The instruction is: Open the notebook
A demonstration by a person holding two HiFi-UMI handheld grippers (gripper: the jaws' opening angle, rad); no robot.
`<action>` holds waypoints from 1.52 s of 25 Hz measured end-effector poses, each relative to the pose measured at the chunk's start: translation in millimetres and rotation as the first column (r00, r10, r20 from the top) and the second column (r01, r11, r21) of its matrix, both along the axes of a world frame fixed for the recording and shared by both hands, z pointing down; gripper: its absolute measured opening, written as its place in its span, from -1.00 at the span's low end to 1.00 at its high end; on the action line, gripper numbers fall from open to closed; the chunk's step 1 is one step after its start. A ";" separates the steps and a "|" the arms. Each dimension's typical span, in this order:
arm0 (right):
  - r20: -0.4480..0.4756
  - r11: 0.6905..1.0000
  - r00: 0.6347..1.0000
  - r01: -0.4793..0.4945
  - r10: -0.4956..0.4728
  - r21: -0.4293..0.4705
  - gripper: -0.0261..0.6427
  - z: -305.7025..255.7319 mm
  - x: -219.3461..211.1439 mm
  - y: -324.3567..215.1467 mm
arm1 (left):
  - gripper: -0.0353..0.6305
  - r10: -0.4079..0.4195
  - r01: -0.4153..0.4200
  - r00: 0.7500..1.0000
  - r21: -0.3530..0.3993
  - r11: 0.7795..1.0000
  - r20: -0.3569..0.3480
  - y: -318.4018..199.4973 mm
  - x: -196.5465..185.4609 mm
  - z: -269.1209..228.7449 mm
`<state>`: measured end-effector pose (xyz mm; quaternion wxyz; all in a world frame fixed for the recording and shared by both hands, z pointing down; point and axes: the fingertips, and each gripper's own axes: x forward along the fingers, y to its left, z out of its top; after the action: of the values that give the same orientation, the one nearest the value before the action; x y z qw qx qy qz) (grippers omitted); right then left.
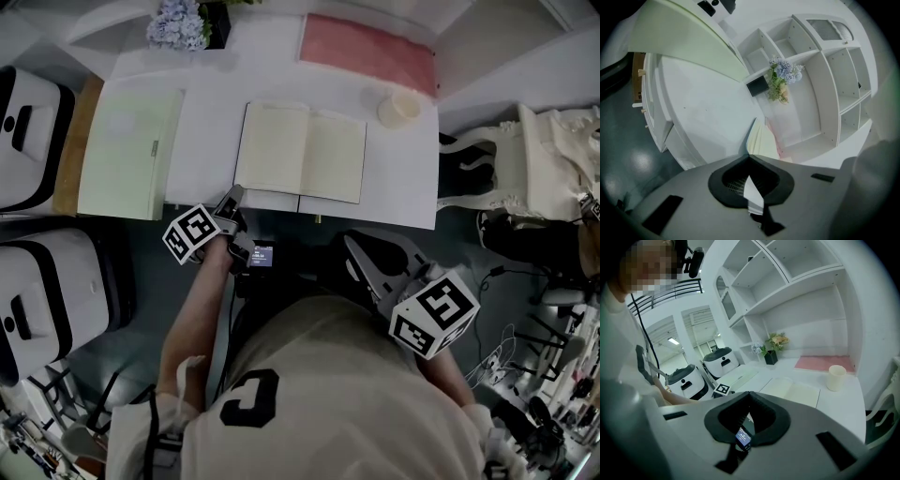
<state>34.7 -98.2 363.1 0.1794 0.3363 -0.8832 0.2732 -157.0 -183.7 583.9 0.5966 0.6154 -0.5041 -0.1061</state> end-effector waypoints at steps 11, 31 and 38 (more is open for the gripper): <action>-0.027 0.999 0.999 -0.037 0.038 0.011 -0.86 0.5 -16.4 15.4 | -0.86 0.056 -0.056 0.998 -0.006 0.998 -0.002 0.4 0.9 1.2; 0.058 0.999 0.998 -0.017 0.014 0.045 -0.86 -5.7 21.8 11.0 | -0.85 0.079 -0.071 0.992 -0.088 0.994 0.098 -1.0 -2.7 9.8; 0.064 0.999 0.998 0.019 -0.021 0.038 -0.86 -2.8 37.6 16.7 | -0.85 0.081 -0.067 0.989 -0.111 0.992 0.126 -1.9 -5.4 11.1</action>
<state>72.3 -81.4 360.3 0.1470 0.3216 -0.8969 0.2656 -162.4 -185.6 595.0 0.5979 0.6065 -0.5239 -0.0165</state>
